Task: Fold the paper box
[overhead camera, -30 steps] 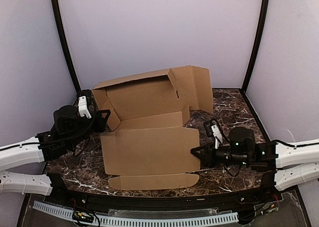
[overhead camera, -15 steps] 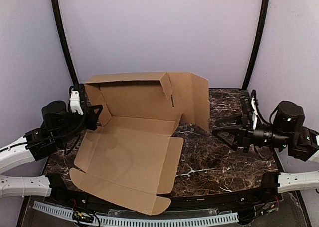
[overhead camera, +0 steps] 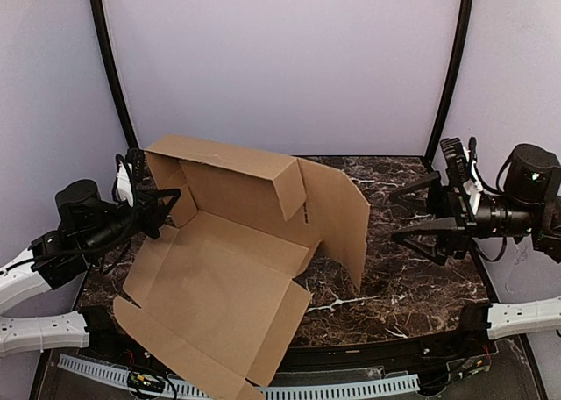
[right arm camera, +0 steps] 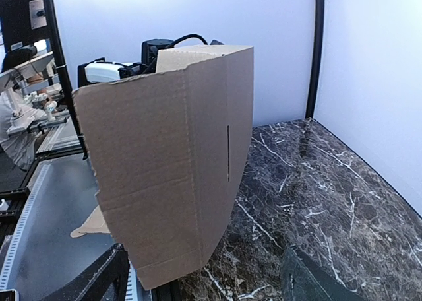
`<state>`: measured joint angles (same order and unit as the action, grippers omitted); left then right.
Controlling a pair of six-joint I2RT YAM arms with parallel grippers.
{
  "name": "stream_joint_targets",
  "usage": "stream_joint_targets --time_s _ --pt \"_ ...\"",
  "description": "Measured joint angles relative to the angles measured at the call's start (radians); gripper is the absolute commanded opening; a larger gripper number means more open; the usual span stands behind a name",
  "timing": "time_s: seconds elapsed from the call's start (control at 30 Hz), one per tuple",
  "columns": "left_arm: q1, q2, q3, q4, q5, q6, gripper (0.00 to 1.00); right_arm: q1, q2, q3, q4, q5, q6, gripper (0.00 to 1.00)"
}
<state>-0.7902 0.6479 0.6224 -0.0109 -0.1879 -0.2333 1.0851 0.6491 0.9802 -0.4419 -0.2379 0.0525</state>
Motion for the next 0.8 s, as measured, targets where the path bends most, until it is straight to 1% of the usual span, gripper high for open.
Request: stream_joint_targets --time_s 0.17,0.37,0.5,0.7,0.8 --pt "0.0 -0.003 0.0 -0.009 0.074 0.017 0.01 0.0 0.068 0.04 -0.026 -0.089 -0.053 0.79" --pt "0.0 0.013 0.0 -0.01 0.124 0.016 0.01 0.0 0.185 0.076 -0.025 -0.183 -0.079 0.77" --pt "0.0 0.033 0.0 -0.01 0.132 0.016 0.01 0.0 0.253 0.077 -0.021 -0.237 -0.079 0.78" --pt "0.0 0.059 0.0 -0.009 0.124 0.004 0.01 0.002 0.281 0.069 0.043 -0.291 -0.067 0.77" --pt "0.0 0.077 0.0 -0.003 0.114 -0.01 0.01 0.016 0.315 0.064 0.082 -0.285 -0.053 0.74"
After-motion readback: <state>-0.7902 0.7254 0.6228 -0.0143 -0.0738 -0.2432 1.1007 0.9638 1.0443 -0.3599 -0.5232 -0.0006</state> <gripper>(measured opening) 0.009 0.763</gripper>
